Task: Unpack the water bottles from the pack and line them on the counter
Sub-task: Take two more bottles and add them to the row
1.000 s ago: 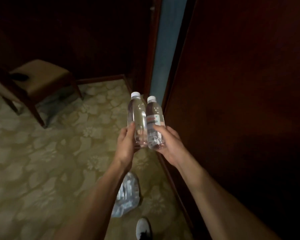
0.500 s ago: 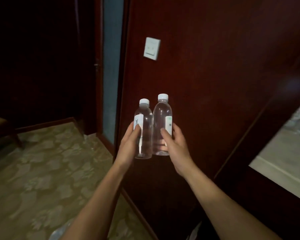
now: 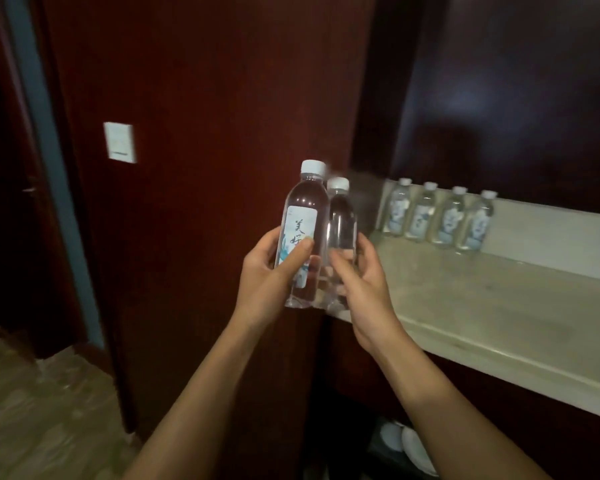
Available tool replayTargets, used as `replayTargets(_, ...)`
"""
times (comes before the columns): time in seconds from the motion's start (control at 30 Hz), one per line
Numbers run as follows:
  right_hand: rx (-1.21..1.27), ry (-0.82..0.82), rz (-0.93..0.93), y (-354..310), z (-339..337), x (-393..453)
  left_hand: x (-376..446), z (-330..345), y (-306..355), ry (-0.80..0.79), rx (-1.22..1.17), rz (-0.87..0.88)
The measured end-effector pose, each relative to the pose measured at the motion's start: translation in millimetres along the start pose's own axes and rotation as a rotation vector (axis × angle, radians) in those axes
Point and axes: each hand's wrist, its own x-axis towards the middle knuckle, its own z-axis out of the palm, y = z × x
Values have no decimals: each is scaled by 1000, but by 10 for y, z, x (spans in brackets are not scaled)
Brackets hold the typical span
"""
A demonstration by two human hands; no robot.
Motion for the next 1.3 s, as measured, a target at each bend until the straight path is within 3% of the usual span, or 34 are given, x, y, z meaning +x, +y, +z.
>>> replayTargets(0.3, 8, 48, 68, -625, -2167, 340, 253, 2101, -451, -79, -33, 19)
replayTargets(0.6, -170, 163, 26, -683, -3576, 450, 426, 3528, -1070, -156, 75, -42)
replayTargets(0.73, -262, 185, 9, -548, -4000, 580, 581, 3903, -1300, -193, 154, -43)
replayTargets(0.97, -333, 413, 41, -230, -4518, 978, 929, 4355, -1783, -187, 159, -120)
replayTargets(1.3, -384, 506, 57, -13, -4727, 1608, 1545, 4662, -2228, -291, 210, -80)
